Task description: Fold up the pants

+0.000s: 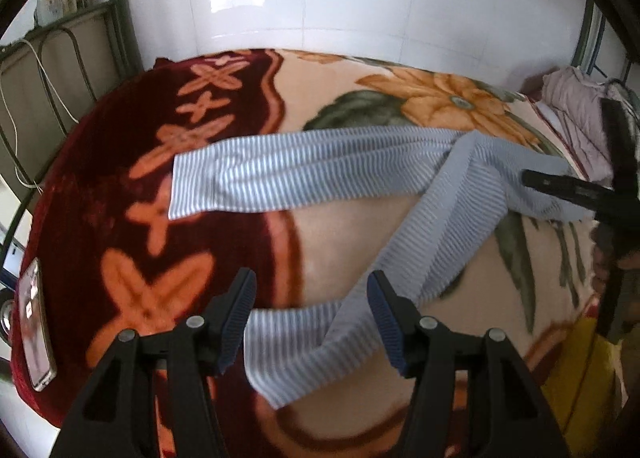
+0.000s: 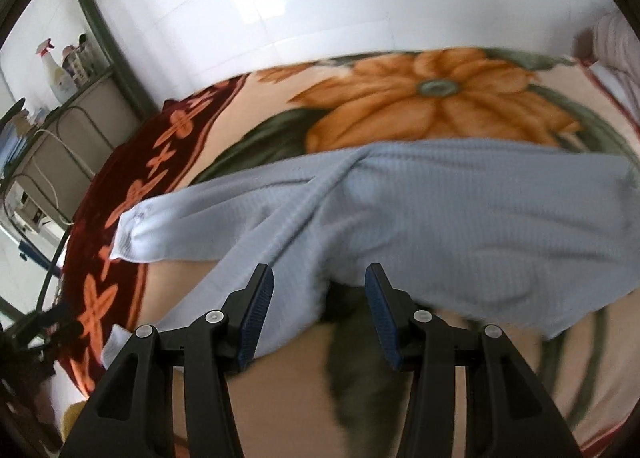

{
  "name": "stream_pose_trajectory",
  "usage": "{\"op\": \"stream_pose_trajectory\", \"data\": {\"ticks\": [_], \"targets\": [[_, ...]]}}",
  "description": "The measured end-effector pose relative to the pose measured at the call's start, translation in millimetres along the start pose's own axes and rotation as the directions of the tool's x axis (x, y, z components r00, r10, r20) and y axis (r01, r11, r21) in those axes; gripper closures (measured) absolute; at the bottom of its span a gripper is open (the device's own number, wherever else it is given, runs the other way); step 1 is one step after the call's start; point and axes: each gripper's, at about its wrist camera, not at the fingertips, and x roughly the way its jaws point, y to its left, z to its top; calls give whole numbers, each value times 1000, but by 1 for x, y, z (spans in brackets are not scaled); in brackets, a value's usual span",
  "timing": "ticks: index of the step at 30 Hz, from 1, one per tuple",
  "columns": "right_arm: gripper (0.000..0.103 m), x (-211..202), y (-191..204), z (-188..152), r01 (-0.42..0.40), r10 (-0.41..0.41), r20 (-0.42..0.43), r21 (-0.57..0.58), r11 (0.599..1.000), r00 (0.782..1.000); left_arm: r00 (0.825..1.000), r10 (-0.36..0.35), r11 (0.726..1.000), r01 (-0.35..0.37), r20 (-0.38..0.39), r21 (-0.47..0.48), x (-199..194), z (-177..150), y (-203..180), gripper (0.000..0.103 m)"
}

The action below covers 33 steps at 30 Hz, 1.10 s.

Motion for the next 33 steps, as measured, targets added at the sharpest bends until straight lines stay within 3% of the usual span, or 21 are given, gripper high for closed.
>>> {"op": "stream_pose_trajectory", "data": {"ticks": [16, 24, 27, 29, 31, 32, 33], "targets": [[54, 73, 65, -24, -28, 23, -139, -36, 999, 990, 984, -104, 992, 113, -147, 56, 13, -47, 12, 35], [54, 91, 81, -27, -33, 27, -138, -44, 998, 990, 949, -149, 985, 167, -277, 41, 44, -49, 14, 35], [54, 91, 84, -27, -46, 39, -126, -48, 998, 991, 942, -128, 986, 154, -311, 61, 53, -47, 11, 35], [67, 90, 85, -27, -59, 53, -114, -48, 997, 992, 933, -116, 985, 152, -342, 82, 61, -46, 8, 35], [87, 89, 84, -26, -59, 53, -110, -52, 997, 993, 926, -102, 984, 148, -362, 99, 66, -45, 6, 35], [90, 89, 84, -26, -66, 60, -105, -55, 996, 993, 924, -99, 984, 146, -369, 102, 69, -45, 5, 35], [93, 88, 84, -25, -71, 65, -101, -58, 996, 993, 923, -96, 985, 142, -373, 99, 71, -45, 6, 44]]}}
